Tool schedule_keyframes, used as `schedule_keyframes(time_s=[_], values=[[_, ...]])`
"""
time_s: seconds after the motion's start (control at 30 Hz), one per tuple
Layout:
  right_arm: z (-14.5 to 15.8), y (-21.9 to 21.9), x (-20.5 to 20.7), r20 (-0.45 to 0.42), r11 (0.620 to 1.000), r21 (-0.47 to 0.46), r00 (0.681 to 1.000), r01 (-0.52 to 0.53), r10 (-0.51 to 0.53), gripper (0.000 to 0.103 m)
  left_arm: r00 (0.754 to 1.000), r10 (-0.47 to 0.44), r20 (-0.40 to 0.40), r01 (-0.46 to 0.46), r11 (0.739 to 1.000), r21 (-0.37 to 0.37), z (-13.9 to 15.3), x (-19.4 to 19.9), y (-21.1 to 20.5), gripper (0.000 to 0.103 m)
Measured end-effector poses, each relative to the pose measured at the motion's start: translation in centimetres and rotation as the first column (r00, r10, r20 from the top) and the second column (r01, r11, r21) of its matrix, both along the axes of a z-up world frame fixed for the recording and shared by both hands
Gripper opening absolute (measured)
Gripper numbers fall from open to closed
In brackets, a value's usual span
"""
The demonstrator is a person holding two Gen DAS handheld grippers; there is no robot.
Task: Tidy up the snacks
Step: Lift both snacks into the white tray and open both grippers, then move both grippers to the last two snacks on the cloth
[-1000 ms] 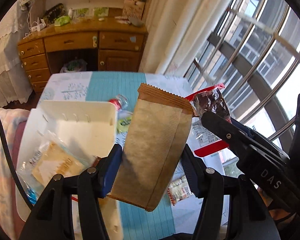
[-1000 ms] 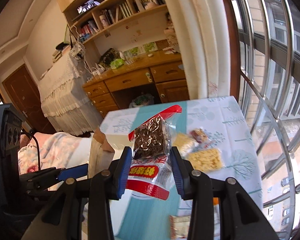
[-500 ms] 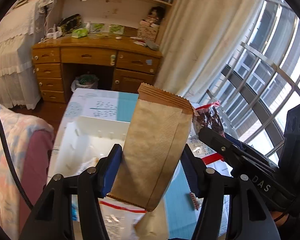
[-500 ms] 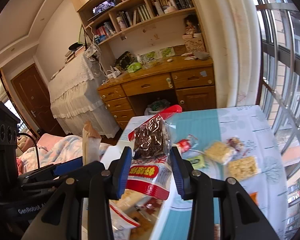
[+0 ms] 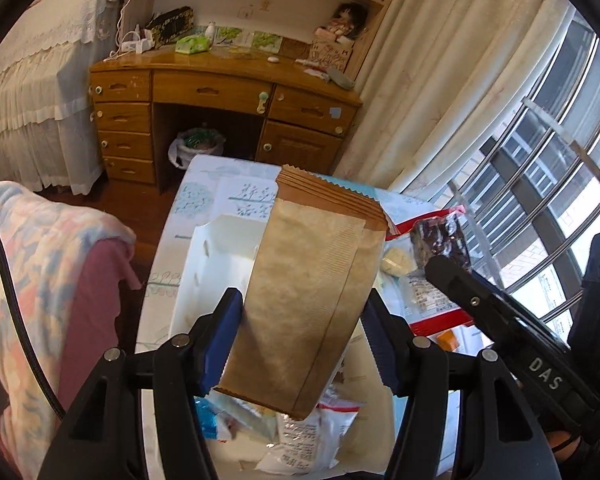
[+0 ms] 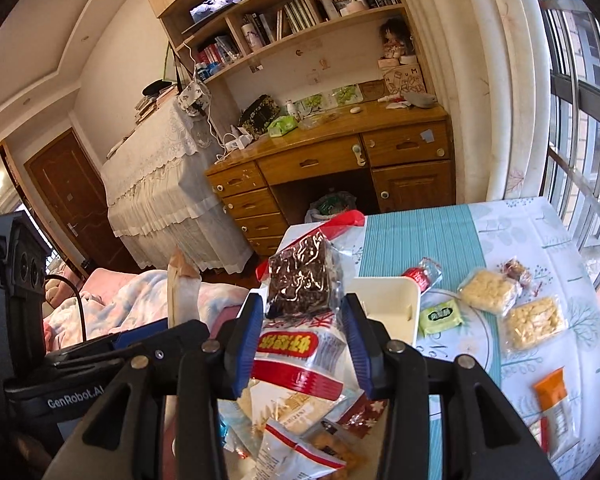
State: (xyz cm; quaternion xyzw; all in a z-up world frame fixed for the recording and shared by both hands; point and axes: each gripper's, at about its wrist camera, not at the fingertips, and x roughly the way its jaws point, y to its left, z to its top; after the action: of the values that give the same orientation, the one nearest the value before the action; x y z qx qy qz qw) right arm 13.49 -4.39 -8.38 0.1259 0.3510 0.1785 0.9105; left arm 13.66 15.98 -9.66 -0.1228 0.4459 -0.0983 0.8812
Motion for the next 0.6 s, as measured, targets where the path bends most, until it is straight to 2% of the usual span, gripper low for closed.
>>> schedule_keyframes(time_s=[0.03,0.1,0.13,0.3,0.6], values=[[0.0,0.1,0.0,-0.004,1.000,-0.002,1.000,0.003,-0.003,0.048,1.000,0.001,-0.004,-0.001,1.000,0.001,-0.1,0.0,0.1,0.069],[0.0,0.1,-0.1,-0.004,1.000,0.000,1.000,0.012,-0.012,0.058,1.000,0.012,0.004,-0.012,1.000,-0.004,0.1,-0.1,0.4,0.085],[0.1,0.0,-0.2,-0.003,1.000,0.007,1.000,0.018,-0.018,0.059,1.000,0.017,0.010,-0.017,1.000,-0.006,0.2,-0.2,0.5,0.087],[0.2,-0.6,-0.4,-0.016,0.999,0.017,0.999,0.049,-0.049,0.069,0.999,0.035,0.000,-0.035,0.999,0.011,0.2,-0.3,0.5,0.088],[0.7,-2.7,-2.0,-0.022,0.996,0.003,0.996,0.091,-0.090,0.070,1.000,0.025,-0.002,-0.025,1.000,0.016,0.6,-1.3,-1.4,0.088]])
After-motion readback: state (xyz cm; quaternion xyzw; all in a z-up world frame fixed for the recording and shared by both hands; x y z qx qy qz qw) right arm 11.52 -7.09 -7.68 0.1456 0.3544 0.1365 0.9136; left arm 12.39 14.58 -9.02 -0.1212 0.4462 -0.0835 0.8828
